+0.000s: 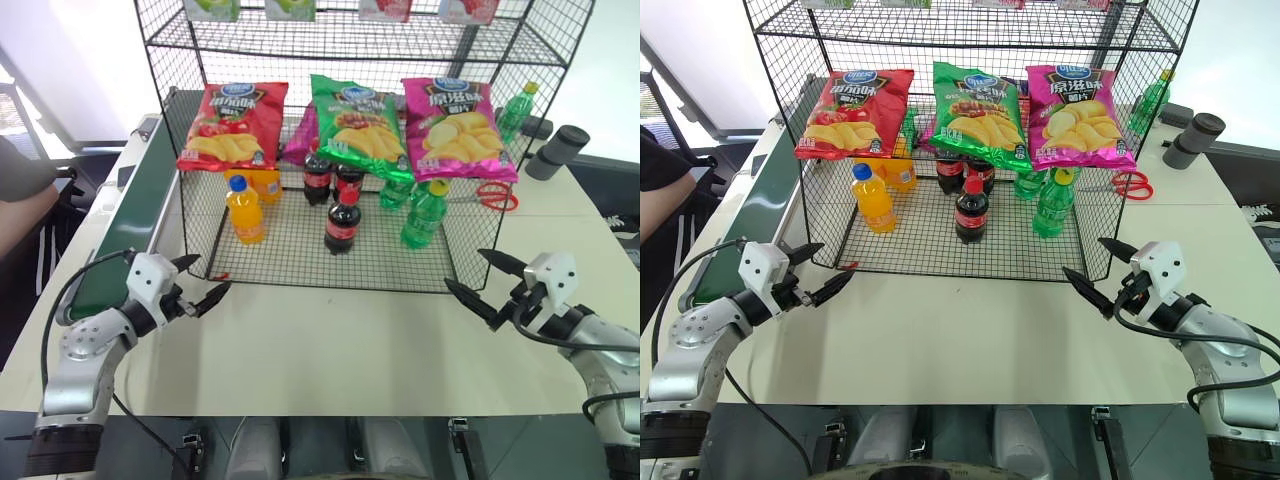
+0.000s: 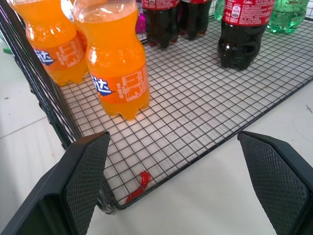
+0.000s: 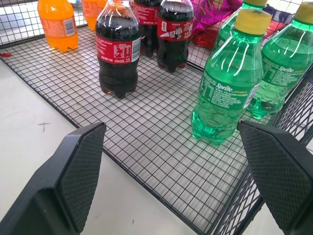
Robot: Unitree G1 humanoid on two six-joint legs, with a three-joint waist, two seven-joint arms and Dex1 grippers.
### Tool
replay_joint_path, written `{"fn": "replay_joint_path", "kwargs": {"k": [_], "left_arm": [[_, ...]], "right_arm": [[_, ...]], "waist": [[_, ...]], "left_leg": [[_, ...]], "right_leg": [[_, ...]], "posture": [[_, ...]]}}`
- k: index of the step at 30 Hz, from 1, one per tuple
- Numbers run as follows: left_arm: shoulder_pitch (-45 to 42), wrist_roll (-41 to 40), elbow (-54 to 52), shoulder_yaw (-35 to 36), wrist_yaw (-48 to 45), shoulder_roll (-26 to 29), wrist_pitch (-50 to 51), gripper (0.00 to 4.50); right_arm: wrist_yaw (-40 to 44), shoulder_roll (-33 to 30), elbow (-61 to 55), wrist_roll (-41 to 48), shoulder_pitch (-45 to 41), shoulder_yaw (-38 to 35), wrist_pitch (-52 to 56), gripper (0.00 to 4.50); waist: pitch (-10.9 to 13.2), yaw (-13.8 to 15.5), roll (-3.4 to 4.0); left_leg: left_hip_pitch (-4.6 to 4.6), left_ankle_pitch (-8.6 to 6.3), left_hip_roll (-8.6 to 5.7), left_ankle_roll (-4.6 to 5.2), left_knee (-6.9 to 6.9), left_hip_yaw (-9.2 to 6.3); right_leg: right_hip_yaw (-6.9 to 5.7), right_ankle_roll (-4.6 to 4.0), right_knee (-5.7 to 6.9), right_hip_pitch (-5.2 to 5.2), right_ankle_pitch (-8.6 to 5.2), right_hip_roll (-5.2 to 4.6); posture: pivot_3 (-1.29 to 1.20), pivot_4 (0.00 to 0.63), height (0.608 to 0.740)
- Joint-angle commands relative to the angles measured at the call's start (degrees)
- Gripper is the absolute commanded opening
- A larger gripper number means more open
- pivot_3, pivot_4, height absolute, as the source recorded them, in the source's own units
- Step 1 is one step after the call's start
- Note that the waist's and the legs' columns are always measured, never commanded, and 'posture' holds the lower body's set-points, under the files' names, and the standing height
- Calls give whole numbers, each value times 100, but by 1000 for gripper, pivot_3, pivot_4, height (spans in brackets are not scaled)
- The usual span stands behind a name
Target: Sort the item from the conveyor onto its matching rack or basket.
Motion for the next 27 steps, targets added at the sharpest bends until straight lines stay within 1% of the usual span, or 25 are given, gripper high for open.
{"fn": "replay_joint_path", "kwargs": {"k": [1, 17, 27], "left_arm": [[67, -17, -42, 203, 65, 51, -100, 4500], [202, 25, -168, 240, 294, 63, -70, 4500], [86, 42, -84, 214, 343, 32, -100, 4500]], "right_arm": [[-8, 15, -208, 66, 68, -128, -86, 4458], [-78, -23, -391, 92, 62, -96, 43, 4458], [-89, 17, -306, 54, -36, -54, -8, 4458]], "waist": [[0, 0, 0], [-6, -4, 8], [-6, -3, 8]], "left_leg": [[0, 0, 0, 0, 0, 0], [6, 0, 1, 0, 2, 0], [6, 0, 1, 0, 2, 0]], "right_leg": [[0, 0, 0, 0, 0, 0], [2, 0, 8, 2, 0, 3], [1, 0, 9, 3, 0, 4]], "posture": [[0, 150, 740], [0, 150, 740], [0, 150, 740]]}}
